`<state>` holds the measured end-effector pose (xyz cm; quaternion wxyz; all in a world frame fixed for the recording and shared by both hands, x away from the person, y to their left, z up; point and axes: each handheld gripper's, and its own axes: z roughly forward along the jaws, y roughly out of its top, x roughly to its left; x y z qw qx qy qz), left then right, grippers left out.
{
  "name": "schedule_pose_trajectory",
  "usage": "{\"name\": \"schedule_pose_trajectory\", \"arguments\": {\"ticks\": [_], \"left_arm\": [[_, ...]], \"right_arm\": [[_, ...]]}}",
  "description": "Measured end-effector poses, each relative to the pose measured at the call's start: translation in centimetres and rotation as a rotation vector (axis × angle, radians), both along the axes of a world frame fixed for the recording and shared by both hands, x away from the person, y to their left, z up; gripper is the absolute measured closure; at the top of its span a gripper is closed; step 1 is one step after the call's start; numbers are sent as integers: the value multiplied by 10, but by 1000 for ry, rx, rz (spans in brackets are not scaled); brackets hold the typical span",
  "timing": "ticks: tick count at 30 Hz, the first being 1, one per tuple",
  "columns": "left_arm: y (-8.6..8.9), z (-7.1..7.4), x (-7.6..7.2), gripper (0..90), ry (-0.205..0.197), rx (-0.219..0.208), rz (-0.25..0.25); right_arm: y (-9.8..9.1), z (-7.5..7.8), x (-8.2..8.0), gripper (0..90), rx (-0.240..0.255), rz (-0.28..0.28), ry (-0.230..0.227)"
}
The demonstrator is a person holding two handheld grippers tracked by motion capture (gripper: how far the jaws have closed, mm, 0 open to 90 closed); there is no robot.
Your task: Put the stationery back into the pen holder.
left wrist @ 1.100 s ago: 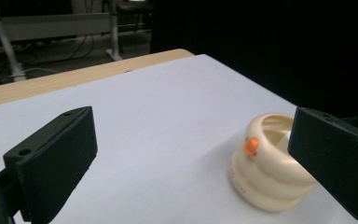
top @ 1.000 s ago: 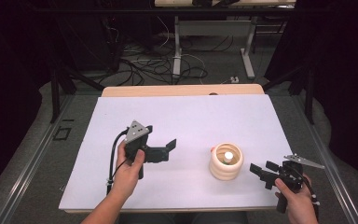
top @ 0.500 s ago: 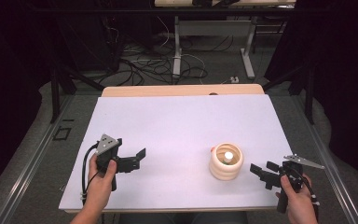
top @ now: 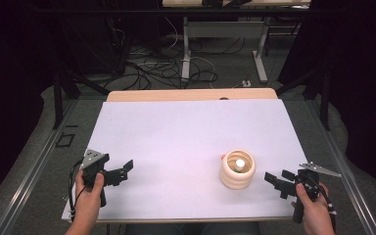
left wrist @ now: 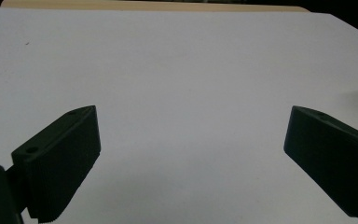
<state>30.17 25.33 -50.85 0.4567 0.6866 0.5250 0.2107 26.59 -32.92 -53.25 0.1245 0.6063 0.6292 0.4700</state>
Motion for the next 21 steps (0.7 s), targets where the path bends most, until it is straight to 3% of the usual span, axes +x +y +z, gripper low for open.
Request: {"name": "schedule_pose_trajectory", "arguments": {"ticks": [4, 5, 9, 21], "left_arm": [[9, -6, 3, 47, 4, -5, 24], [11, -7, 3, 47, 6, 0, 26], [16, -12, 5, 50, 12, 6, 32], [20, -20, 8, 60, 50, 5, 42]], "right_arm": [[-2, -2, 1, 152, -21, 8, 16], [-1, -3, 1, 152, 4, 5, 10], [-2, -3, 1, 152, -6, 0, 16], [-1, -5, 2, 152, -10, -1, -10]]}}
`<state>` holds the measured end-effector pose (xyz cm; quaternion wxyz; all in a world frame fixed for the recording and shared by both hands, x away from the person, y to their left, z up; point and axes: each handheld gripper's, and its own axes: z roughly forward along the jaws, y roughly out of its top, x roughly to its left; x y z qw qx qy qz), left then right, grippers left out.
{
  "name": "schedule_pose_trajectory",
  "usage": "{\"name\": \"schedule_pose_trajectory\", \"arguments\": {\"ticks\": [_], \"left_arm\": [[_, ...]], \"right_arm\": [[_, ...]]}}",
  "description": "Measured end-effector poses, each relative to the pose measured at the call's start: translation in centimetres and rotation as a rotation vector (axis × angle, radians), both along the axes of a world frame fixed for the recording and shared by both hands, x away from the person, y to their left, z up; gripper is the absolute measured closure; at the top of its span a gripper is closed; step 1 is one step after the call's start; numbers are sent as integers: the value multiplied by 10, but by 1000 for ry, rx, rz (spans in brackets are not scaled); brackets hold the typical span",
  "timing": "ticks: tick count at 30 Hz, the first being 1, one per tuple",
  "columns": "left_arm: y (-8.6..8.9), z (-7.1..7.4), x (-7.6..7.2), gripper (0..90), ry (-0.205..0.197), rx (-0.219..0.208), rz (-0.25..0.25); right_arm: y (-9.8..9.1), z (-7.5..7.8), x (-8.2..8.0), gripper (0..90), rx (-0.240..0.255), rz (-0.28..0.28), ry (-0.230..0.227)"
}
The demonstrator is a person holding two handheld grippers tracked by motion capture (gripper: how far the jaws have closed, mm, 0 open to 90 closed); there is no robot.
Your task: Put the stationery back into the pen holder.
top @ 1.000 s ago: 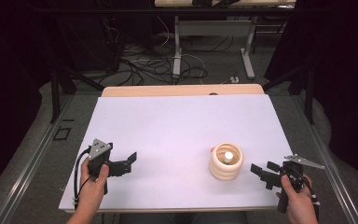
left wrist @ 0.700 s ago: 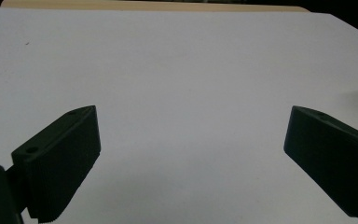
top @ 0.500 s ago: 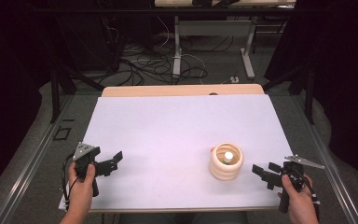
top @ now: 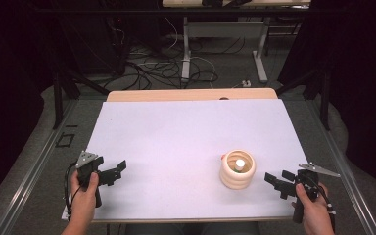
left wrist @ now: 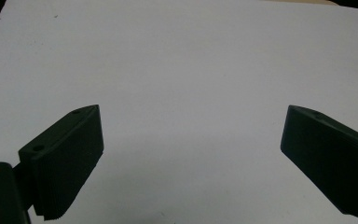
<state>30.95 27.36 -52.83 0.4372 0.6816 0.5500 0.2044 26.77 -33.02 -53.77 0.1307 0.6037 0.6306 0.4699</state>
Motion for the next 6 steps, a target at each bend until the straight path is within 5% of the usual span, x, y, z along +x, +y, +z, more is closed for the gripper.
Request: {"name": "schedule_pose_trajectory", "arguments": {"ticks": [6], "left_arm": [[1, 0, 1, 60, 5, -3, 4]], "right_arm": [[0, 1, 0, 152, 13, 2, 19]]}}
